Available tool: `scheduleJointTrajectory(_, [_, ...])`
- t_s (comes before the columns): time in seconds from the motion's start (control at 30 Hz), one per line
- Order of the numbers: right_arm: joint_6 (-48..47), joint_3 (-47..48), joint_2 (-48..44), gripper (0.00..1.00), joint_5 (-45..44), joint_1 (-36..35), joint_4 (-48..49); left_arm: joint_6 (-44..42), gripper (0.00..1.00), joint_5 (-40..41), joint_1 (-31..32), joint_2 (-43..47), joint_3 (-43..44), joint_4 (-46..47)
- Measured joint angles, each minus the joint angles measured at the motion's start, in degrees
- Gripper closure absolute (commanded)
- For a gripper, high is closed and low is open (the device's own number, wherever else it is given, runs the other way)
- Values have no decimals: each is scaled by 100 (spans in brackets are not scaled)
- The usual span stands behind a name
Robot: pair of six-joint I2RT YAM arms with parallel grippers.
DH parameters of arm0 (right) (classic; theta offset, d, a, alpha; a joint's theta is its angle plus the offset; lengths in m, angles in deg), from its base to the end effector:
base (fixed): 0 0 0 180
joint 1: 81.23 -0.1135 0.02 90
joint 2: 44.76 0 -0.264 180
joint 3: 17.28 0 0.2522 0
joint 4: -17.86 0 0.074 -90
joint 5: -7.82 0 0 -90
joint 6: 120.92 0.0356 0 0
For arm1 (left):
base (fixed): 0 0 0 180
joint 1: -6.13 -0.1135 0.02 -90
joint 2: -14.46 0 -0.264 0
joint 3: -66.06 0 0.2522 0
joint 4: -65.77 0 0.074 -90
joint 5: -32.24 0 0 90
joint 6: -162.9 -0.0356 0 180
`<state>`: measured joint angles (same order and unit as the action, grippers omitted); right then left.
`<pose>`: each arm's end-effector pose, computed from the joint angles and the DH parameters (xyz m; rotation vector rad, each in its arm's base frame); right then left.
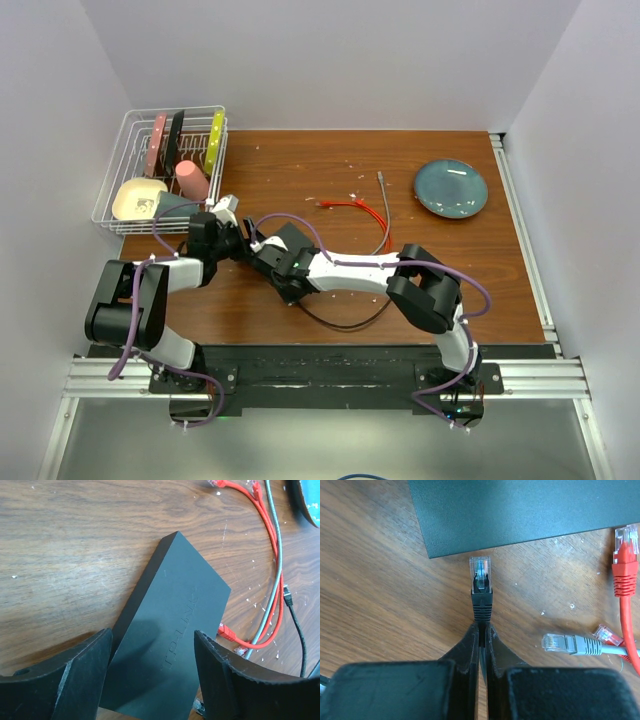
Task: Insert the plug into the switch port
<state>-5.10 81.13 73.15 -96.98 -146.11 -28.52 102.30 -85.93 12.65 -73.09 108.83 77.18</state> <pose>0.1889 0.3815 0.1637 -0.8199 2.5324 0.1616 0.2720 -0.0480 0.1416 -0.1441 2.2043 -0.8862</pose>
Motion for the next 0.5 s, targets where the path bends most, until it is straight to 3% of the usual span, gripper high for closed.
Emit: scheduleJointTrajectory(0.5, [94, 463, 262, 100, -85, 0, -444, 2, 19, -70, -15, 15, -42, -17])
